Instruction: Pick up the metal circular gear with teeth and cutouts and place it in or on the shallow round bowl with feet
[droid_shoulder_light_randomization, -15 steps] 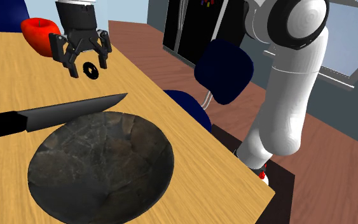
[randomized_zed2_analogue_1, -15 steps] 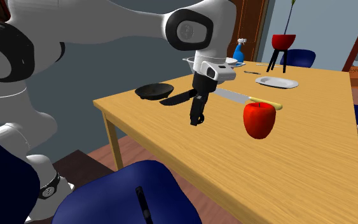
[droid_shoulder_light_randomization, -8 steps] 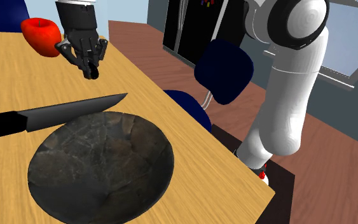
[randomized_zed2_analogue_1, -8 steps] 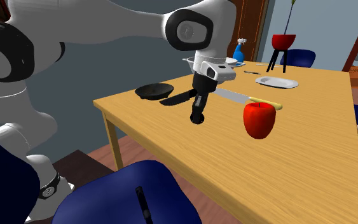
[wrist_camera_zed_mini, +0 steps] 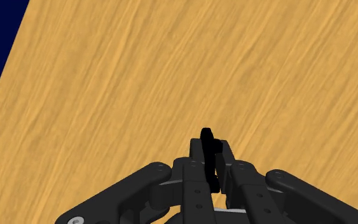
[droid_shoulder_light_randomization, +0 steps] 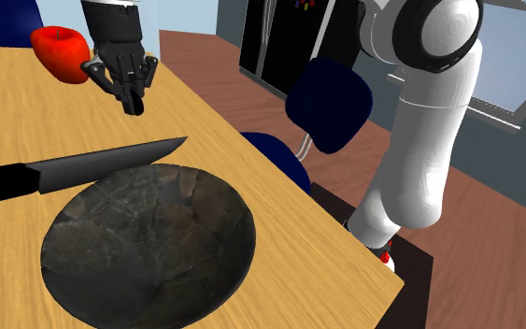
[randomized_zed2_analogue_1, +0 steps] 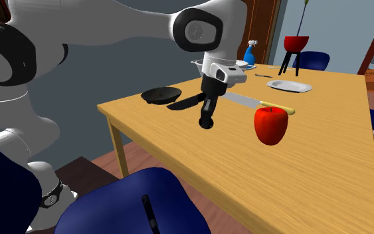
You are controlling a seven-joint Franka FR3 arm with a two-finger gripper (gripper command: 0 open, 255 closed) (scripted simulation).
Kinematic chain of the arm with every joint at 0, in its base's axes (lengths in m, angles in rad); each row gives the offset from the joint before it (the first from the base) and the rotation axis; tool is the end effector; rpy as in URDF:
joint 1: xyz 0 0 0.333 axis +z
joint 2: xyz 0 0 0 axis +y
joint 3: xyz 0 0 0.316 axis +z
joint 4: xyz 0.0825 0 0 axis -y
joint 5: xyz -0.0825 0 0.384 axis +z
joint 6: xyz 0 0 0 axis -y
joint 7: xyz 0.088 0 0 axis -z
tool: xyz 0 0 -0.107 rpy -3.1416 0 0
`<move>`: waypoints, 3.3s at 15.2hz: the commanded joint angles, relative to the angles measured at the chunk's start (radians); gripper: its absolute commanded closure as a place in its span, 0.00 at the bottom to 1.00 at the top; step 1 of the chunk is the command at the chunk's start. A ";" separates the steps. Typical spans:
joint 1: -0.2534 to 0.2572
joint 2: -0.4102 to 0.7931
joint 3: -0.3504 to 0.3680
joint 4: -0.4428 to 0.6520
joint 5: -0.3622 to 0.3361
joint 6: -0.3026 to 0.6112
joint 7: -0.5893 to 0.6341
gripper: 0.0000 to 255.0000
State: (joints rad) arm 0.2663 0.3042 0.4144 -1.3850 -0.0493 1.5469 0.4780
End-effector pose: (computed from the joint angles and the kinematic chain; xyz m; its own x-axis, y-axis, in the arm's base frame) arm 0.5163 0.3648 0.5413 0.9718 0.1921 -0.1368 0.1926 -0.9812 -0.0099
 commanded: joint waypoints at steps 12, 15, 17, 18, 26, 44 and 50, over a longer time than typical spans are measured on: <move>0.033 0.061 0.004 0.259 -0.023 -0.200 0.017 1.00; 0.049 0.089 0.005 0.344 -0.034 -0.258 0.023 1.00; 0.062 0.114 0.005 0.410 -0.044 -0.300 0.027 1.00; 0.070 0.128 0.004 0.447 -0.049 -0.323 0.029 1.00; 0.087 0.027 0.032 0.346 -0.010 -0.315 0.097 1.00; 0.217 -0.291 0.174 -0.072 0.156 -0.159 0.415 1.00; 0.229 -0.324 0.187 -0.162 0.175 -0.093 0.434 1.00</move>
State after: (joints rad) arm 0.4972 -0.0142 0.6030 -1.5277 0.1230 1.4394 0.9163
